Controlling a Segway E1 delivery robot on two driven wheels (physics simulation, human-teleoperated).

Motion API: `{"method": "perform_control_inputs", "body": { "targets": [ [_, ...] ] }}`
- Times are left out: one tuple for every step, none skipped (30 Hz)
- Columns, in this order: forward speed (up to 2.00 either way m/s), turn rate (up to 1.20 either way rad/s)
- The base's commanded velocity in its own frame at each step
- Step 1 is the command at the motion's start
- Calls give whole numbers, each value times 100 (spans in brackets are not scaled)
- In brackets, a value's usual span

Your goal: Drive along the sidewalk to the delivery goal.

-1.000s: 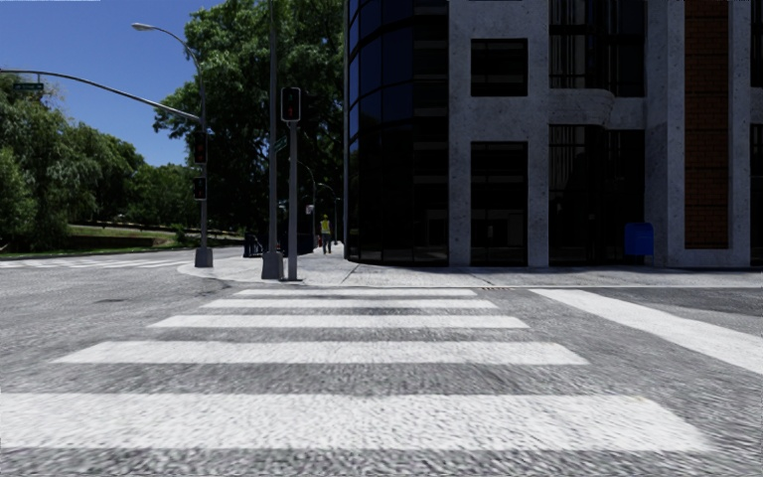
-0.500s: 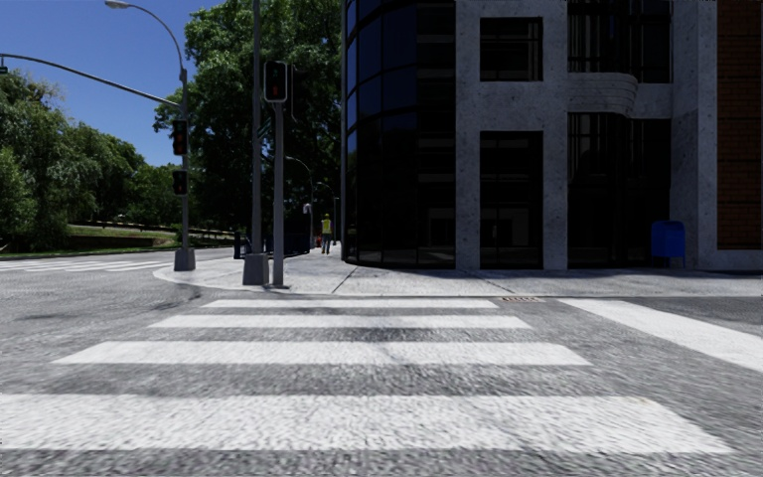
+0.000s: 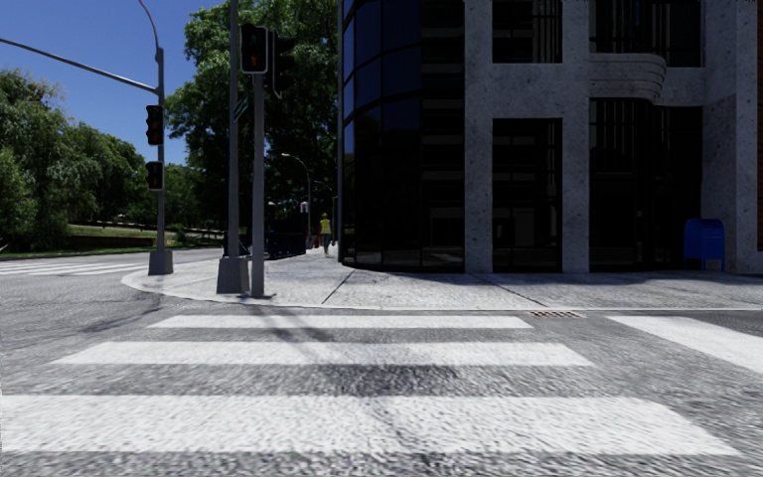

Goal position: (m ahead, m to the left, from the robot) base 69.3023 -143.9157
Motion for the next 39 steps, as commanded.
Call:
{"method": "perform_control_inputs", "body": {
  "targets": [
    [200, 0],
    [200, 0],
    [200, 0],
    [200, 0],
    [200, 0],
    [200, 0],
    [200, 0],
    [200, 0],
    [200, 0],
    [200, 0],
    [200, 0],
    [200, 0],
    [200, 0],
    [200, 0],
    [200, 0],
    [200, 0],
    [200, 0],
    [200, 0],
    [200, 0],
    [200, 0],
    [200, 0],
    [200, 0],
    [196, 0],
    [180, 0],
    [180, 0],
    [155, 0],
    [142, -1],
    [137, -6],
    [136, -20],
    [136, -20],
    [133, -36],
    [128, -42],
    [125, -44],
    [125, -44],
    [124, -45],
    [124, -45],
    [124, -45],
    [124, -45],
    [124, -45]
  ]
}}
